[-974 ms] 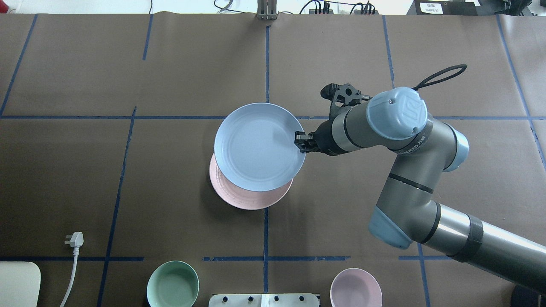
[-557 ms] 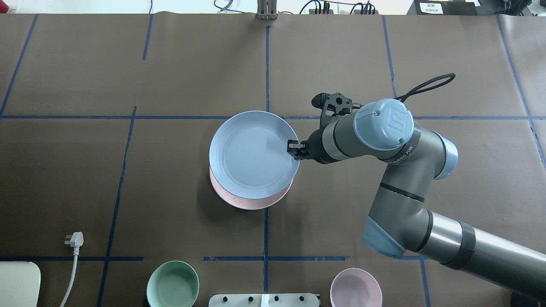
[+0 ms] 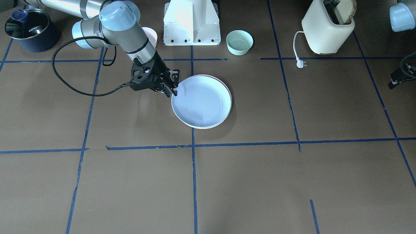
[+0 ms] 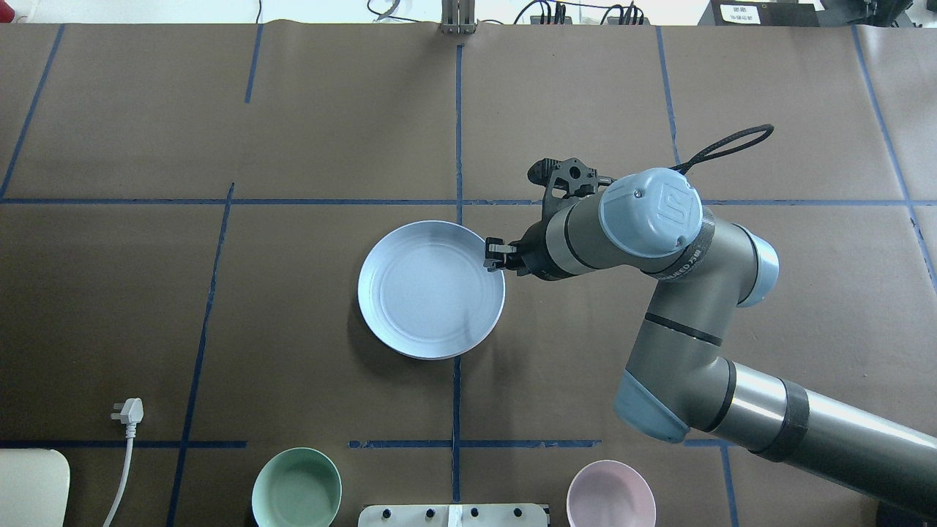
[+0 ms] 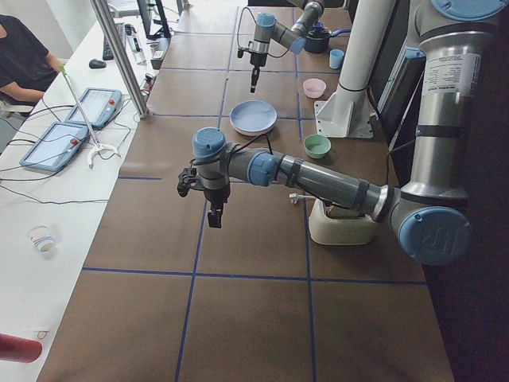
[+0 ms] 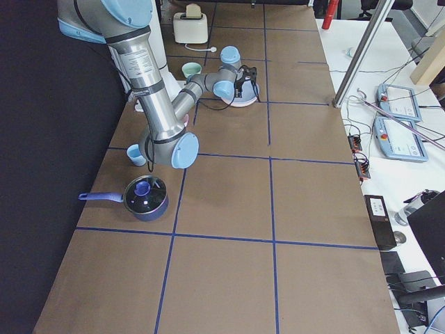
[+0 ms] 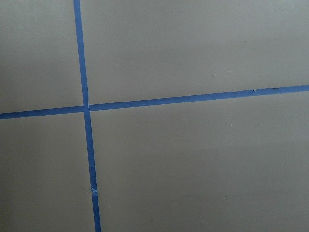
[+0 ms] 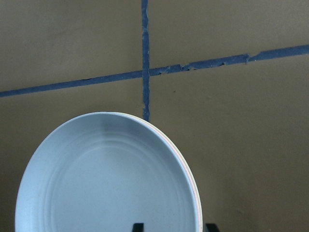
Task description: Stack three plates with pink and blue
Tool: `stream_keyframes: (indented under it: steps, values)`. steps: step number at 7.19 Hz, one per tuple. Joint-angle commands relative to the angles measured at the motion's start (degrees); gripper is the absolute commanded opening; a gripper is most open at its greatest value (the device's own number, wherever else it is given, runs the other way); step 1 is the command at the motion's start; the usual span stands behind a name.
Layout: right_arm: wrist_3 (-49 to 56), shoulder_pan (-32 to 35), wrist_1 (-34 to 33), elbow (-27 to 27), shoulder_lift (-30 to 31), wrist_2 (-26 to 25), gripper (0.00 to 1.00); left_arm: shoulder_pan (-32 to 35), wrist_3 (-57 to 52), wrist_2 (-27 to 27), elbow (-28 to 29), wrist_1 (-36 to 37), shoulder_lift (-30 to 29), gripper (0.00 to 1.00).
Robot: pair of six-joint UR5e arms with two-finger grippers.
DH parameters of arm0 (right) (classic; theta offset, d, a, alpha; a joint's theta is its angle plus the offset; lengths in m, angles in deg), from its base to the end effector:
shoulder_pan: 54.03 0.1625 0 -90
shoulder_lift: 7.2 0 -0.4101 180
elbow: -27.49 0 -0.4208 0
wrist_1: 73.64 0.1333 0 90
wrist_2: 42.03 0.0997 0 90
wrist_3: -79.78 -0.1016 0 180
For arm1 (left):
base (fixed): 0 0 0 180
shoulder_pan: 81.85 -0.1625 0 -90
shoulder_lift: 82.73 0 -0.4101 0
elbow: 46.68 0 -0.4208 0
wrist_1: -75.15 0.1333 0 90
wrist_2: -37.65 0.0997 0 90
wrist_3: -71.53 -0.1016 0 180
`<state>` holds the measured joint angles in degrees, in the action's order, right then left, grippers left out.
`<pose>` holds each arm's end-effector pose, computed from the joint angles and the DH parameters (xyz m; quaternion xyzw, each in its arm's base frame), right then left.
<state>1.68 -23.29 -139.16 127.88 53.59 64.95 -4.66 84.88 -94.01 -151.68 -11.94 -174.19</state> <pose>-0.5103 -0.4240 0.2050 0.0742 -0.5343 0.0600 0.8399 0.0531 -0.5301 0.5037 0.0275 0.3689 0.0376 0.9283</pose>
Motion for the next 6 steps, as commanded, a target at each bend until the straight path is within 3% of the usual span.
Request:
stream_keyframes:
  steps: [1, 2, 4, 6]
  values:
    - [-0.6, 1.9, -1.0, 0.2, 0.1, 0.9, 1.0, 0.1, -0.1, 0.0, 0.1, 0.0, 0.1, 1.0]
    - [0.5, 6.0, -5.2, 0.5, 0.3, 4.8, 1.0, 0.6, -0.2, 0.0, 0.6, 0.0, 0.1, 1.0]
    - [12.5, 17.7, -13.7, 0.9, 2.6, 14.4, 1.0, 4.8, -8.3, 0.2, 2.8, 0.6, 0.2, 1.0]
    - [36.0, 25.8, -21.8, 0.4, 7.3, 15.2, 1.0, 9.8, -14.6, -1.6, 9.3, 0.6, 0.1, 1.0]
